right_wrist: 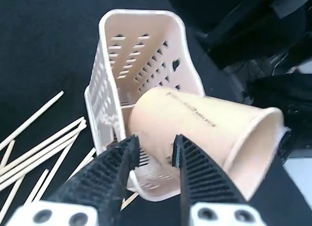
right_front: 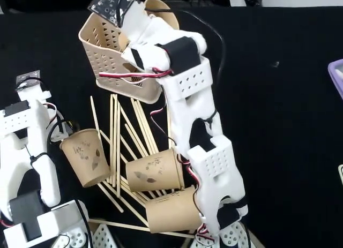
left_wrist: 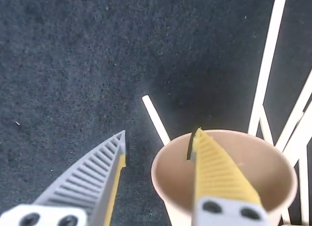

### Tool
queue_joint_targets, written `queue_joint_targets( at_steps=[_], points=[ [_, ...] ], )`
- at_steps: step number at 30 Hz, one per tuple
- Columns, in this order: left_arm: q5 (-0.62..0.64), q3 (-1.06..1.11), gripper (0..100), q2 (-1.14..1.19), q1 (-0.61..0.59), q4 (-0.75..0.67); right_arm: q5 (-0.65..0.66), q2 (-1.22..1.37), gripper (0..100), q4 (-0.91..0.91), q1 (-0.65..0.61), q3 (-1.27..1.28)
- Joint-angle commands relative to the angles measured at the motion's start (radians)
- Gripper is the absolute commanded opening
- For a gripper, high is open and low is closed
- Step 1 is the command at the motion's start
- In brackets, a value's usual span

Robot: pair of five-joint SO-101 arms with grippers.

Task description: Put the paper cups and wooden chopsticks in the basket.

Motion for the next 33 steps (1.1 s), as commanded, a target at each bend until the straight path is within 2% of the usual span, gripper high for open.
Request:
queue_joint_targets(
  at_steps=[1,5,15,24,26,29,33],
  points=[
    [0.006,-0.005,22,-0.038,0.005,-0.006,-0.009,-0.084,17.0,0.031,0.006,-0.101],
    [0.006,-0.005,22,-0.038,0.002,-0.006,-0.046,-0.120,24.0,0.032,0.003,-0.071],
    [0.006,-0.005,22,-0.038,0.005,-0.006,-0.044,-0.119,24.0,0.031,0.083,0.039],
    [0.005,-0.005,22,-0.038,-0.001,-0.006,-0.041,-0.120,23.5,0.029,0.046,0.150],
    [0.005,-0.005,22,-0.038,-0.001,-0.006,-0.025,-0.125,18.4,0.029,0.038,0.188],
    [0.005,-0.005,22,-0.038,-0.001,-0.006,0.058,-0.128,2.8,0.029,0.043,0.182],
    [0.005,-0.005,22,-0.038,0.007,-0.006,0.133,-0.128,0.8,0.031,0.063,0.110]
  ],
)
